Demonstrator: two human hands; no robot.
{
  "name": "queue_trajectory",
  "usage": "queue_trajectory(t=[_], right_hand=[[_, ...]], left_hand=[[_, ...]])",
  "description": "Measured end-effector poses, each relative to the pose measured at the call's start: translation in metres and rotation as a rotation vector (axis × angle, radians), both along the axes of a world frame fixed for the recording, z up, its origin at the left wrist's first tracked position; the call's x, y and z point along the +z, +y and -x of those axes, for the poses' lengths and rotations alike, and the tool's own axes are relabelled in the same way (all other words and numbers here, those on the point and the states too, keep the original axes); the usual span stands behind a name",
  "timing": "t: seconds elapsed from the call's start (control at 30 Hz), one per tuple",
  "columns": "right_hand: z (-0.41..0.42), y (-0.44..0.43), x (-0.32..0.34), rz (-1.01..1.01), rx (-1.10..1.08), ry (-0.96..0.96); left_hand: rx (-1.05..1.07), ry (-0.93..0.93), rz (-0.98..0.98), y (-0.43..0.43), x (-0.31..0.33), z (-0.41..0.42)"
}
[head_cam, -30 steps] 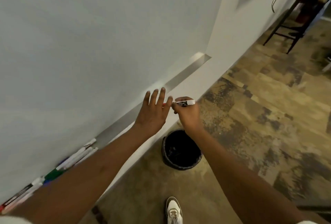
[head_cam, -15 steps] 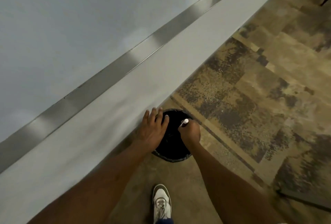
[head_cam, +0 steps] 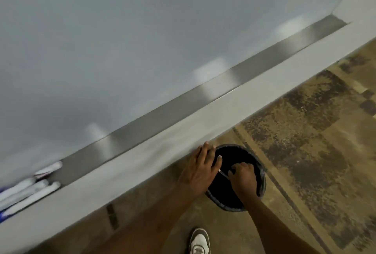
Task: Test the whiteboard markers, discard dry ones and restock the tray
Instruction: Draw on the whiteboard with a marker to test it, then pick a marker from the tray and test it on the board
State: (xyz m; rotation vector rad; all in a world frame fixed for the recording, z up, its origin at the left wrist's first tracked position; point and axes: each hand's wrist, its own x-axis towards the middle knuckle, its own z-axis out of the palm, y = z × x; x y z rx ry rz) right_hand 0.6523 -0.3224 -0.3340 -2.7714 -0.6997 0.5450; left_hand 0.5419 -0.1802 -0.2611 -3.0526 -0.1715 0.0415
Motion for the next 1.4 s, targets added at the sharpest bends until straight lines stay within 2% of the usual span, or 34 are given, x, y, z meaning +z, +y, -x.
queue_trajectory(t=[0.1,0.17,0.3,0.4,0.5,0.57,0.67,0.8,0.9,1.03,1.17,1.4], right_hand=[[0.021,0.019,0.02,-0.112,0.109,-0.107],[0.039,0.039,0.049,-0.274,0.122,-0.227],[0.093,0.081,0.121,-0.54,0.19,-0.372],[0.125,0.115,0.162,-0.622,0.205,-0.345],[0.168,0.151,0.213,-0.765,0.246,-0.318],[0.184,0.166,0.236,-0.877,0.257,-0.302],[0.235,0.191,0.264,-0.96,0.392,-0.251],[0.298,0.224,0.284,-0.963,0.598,-0.261],[0.343,0.249,0.291,-0.928,0.75,-0.217],[0.399,0.276,0.3,-0.758,0.937,-0.128],[0.448,0.293,0.303,-0.595,1.028,-0.099],[0.512,0.315,0.307,-0.445,1.219,-0.211]], left_hand=[[0.062,-0.072,0.011,0.002,0.032,0.032],[0.112,-0.148,0.036,0.007,0.06,0.053],[0.255,-0.405,0.042,0.029,0.115,0.095],[0.292,-0.543,-0.015,0.052,0.151,0.13],[0.342,-0.543,-0.016,0.073,0.181,0.182],[0.361,-0.518,-0.098,0.084,0.187,0.2],[0.473,-0.565,-0.193,0.102,0.198,0.256],[0.576,-0.479,-0.205,0.122,0.209,0.33],[0.691,-0.405,-0.142,0.132,0.221,0.382],[0.809,-0.323,-0.092,0.144,0.229,0.448],[0.914,-0.214,-0.031,0.156,0.234,0.5],[0.972,-0.096,-0.003,0.175,0.217,0.567]])
